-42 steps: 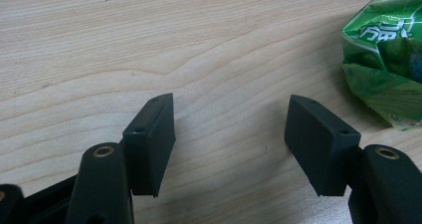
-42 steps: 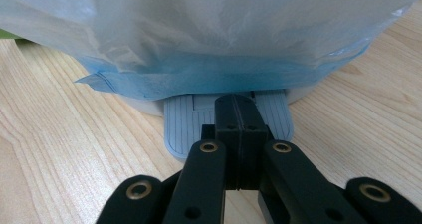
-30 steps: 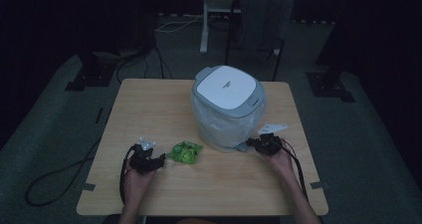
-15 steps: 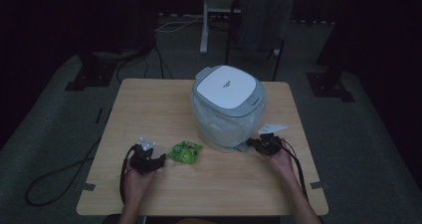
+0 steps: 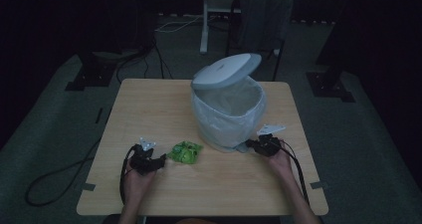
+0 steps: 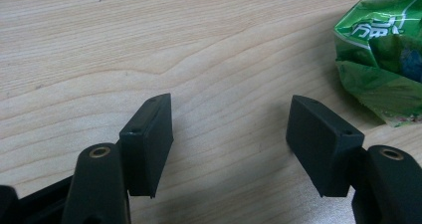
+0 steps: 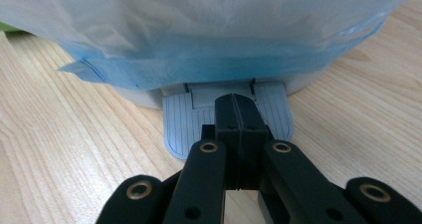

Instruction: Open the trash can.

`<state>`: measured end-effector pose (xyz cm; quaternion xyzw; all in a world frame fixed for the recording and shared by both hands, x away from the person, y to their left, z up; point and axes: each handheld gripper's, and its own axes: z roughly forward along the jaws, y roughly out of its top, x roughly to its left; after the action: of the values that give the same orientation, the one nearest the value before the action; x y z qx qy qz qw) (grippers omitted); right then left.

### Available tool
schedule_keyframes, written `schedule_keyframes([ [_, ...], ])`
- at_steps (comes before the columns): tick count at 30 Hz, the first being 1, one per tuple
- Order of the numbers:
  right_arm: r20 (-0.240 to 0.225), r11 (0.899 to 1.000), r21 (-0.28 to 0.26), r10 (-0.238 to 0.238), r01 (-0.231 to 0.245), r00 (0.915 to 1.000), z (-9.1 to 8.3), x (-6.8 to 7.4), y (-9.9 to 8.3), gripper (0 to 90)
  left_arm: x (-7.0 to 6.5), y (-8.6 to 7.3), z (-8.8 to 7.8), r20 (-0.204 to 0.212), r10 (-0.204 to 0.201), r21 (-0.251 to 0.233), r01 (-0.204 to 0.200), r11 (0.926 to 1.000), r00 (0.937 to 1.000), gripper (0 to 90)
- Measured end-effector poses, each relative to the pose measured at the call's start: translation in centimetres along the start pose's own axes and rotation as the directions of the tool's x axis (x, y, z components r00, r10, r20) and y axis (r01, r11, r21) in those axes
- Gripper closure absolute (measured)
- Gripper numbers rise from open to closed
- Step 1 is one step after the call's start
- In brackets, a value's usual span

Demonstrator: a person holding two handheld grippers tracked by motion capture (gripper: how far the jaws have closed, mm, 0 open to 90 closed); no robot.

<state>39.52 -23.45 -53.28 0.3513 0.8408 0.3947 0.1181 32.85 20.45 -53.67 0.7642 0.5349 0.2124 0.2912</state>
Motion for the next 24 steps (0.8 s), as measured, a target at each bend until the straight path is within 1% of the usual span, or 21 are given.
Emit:
schedule_keyframes([
  [3, -0.008, 1.000, -0.012, 0.015, -0.015, 0.9999, 0.09, -0.13, -0.28, 90.0, -0.03, 0.00, 0.01, 0.002, -0.001, -0.001, 0.001, 1.0000, 1.0000, 35.2],
  [6, -0.006, 1.000, -0.005, 0.014, -0.014, 0.9999, 0.12, -0.10, -0.18, 90.0, -0.05, 0.00, 0.01, 0.003, -0.001, -0.001, 0.001, 1.0000, 1.0000, 35.2],
  [13, -0.016, 1.000, -0.011, 0.026, -0.026, 0.9995, 0.12, -0.19, -0.26, 90.0, -0.04, -0.03, 0.01, 0.005, 0.002, -0.001, -0.002, 1.0000, 1.0000, 34.8],
  [15, -0.015, 1.000, -0.012, 0.028, -0.028, 0.9995, 0.11, -0.20, -0.29, 90.0, -0.06, -0.04, 0.02, 0.007, 0.005, -0.002, -0.005, 1.0000, 1.0000, 34.3],
  [17, -0.015, 1.000, -0.012, 0.026, -0.027, 0.9995, 0.11, -0.18, -0.28, 90.0, -0.10, -0.04, 0.03, 0.013, 0.017, 0.002, -0.017, 0.9999, 0.9998, 32.1],
  [24, -0.014, 1.000, -0.014, 0.024, -0.024, 0.9996, 0.11, -0.16, -0.30, 90.0, -0.19, -0.05, 0.01, 0.013, 0.015, 0.002, -0.015, 0.9999, 0.9998, 32.1],
])
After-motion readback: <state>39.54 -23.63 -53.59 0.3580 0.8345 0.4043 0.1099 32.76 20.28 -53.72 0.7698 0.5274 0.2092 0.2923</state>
